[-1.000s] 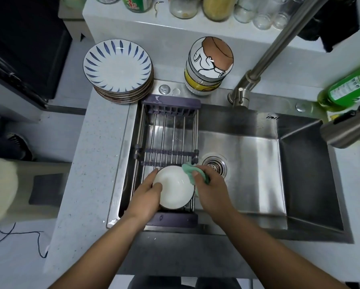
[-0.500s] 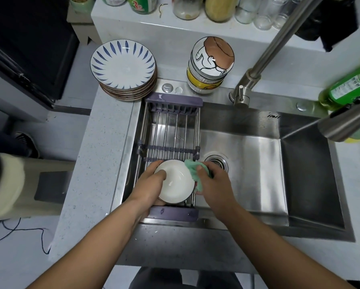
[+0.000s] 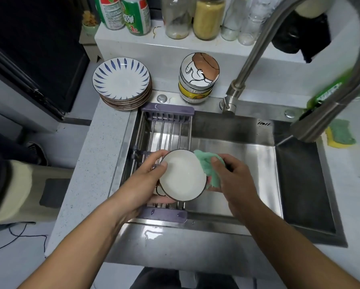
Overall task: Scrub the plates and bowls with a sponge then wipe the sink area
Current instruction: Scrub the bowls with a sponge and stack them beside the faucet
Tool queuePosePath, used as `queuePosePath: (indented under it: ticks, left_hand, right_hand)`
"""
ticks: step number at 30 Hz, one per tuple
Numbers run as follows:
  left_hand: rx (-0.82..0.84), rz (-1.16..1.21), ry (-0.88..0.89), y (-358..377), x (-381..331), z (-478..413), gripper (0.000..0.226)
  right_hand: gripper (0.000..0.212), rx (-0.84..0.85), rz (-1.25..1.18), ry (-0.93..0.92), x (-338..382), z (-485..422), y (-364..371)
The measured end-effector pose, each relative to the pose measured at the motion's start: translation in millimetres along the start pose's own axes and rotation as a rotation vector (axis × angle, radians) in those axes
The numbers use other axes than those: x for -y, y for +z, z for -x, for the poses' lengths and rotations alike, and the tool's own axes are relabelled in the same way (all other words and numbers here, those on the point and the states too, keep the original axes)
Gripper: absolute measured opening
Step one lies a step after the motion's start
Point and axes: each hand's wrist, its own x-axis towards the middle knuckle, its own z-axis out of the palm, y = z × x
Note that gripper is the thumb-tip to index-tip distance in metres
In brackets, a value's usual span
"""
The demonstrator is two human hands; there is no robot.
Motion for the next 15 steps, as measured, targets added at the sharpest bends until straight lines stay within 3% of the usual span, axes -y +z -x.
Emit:
queuePosePath:
  ticks: [6,15]
  left_hand:
    - [0.126,0.102,0.041,43.2,0.9,2.3,0.037]
    - [0.032,-0.272,0.376,131.3,-14.8,22.3,0.046]
  right_hand:
    - [0.021,-0.022,0.098,-0.102,6.2,6.0,-62.5]
    - [0.016,-0.086,0.1,-0.26,14.4,12.0,-160.7]
